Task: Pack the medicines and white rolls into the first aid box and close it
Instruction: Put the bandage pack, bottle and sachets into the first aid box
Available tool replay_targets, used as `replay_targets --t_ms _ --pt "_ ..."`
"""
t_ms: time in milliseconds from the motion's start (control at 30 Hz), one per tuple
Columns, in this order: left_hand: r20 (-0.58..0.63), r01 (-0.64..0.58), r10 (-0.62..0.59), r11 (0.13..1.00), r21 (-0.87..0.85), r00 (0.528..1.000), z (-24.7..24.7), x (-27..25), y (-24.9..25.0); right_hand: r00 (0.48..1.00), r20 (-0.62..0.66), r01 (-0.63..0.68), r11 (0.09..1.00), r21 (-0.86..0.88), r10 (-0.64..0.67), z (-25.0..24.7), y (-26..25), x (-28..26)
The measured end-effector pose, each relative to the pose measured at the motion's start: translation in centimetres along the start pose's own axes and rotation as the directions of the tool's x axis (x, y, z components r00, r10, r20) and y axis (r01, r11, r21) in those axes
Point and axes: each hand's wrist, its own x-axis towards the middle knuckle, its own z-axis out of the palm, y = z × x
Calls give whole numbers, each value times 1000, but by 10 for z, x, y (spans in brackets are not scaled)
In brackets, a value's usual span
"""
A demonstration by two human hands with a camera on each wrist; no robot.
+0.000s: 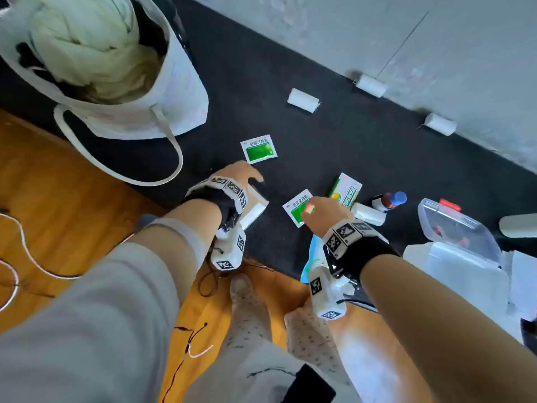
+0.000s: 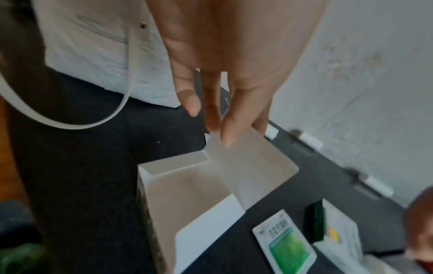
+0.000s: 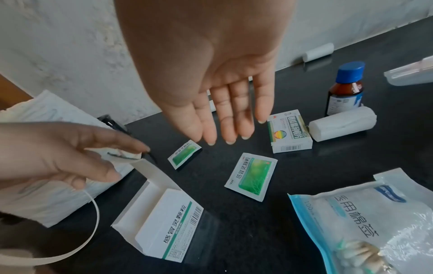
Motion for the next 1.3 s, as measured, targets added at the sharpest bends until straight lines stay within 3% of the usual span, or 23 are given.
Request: replay_targets --t_ms 33,167,267,400,500,733,800,933,1100,1300 --pt "39 34 -36 998 50 999 0 1 2 1000 12 -20 1000 -5 20 -1 0 -1" --pt "-103 122 -115 990 70 988 5 -19 -8 999 35 -35 999 3 35 5 -6 0" --pt "-196 195 -203 979 -59 959 7 -54 -40 999 49 4 1000 -8 -4 11 -22 -2" --pt "-220 316 -384 904 -290 897 15 -109 -104 989 81 119 993 11 -120 24 -56 -1" --pt "-207 417 -502 840 -347 840 21 -143 -145 980 99 170 985 25 -172 36 -83 -3" --pt "-93 650 -679 728 -219 728 32 -161 -195 964 137 229 974 -1 -226 64 -107 -7" --pt "-49 644 -663 740 -192 747 36 -154 -188 965 139 221 975 9 -221 68 -100 -9" --pt "-49 497 -538 807 -320 842 43 -128 -130 977 123 167 985 53 -172 62 -66 -14" --pt "-38 298 -336 878 -375 941 59 -89 -31 997 73 -29 987 157 17 52 13 -21" --pt "47 212 -210 895 -392 976 107 -57 58 975 113 -212 944 251 189 57 116 -16"
